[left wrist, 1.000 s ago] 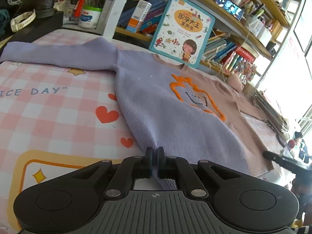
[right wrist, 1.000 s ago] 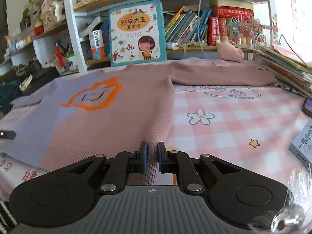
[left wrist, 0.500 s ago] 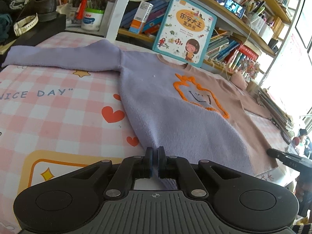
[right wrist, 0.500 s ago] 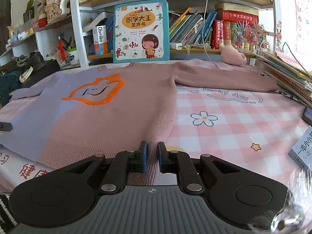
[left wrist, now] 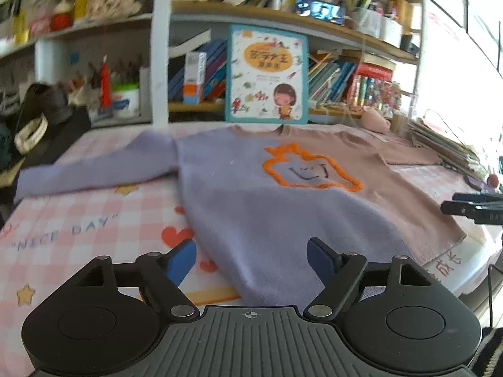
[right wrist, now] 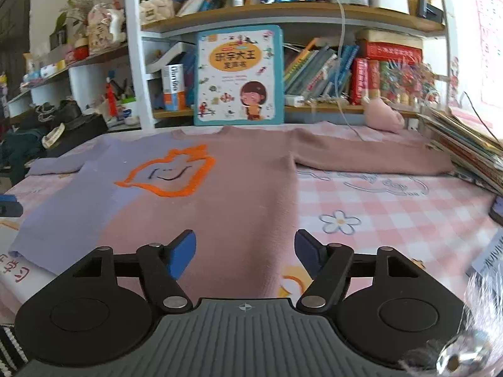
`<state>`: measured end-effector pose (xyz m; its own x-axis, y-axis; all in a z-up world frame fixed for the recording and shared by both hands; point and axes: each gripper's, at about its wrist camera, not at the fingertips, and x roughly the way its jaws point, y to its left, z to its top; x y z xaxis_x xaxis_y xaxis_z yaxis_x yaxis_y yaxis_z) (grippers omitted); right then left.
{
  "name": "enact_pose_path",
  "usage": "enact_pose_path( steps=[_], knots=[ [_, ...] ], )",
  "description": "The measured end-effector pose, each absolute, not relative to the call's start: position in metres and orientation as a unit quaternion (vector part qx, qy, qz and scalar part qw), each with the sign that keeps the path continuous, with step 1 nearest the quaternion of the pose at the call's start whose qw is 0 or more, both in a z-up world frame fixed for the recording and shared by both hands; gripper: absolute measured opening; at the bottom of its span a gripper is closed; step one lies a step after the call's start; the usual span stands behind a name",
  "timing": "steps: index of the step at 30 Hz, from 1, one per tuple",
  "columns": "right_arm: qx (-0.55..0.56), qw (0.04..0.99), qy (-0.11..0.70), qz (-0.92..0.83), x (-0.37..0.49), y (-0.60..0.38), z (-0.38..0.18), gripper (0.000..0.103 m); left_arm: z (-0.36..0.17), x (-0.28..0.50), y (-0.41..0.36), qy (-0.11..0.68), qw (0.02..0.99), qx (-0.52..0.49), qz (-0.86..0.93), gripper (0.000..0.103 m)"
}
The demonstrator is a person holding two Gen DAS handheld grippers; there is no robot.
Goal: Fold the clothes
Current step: 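Open both grippers and withdraw them from the flattened sweater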
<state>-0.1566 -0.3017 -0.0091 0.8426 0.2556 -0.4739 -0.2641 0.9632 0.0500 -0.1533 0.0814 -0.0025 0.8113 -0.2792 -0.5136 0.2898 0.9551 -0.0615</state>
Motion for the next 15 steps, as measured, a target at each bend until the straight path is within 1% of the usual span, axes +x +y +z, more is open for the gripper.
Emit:
enact_pose_path(
  steps=[5,15],
  knots=[
    [-0.016,0.962,0.232,0.143,-0.158,-0.293,-0.004,0.074,-0.007,-0.154,0.074,0.263,0.951,0.042,-0.156,0.086],
    [-0.025,0.954,0.231,0.189,-0.152,-0.258,0.006,0.074,-0.014,-0.156,0.079,0.250,0.953,0.046,-0.164,0.088]
  ],
)
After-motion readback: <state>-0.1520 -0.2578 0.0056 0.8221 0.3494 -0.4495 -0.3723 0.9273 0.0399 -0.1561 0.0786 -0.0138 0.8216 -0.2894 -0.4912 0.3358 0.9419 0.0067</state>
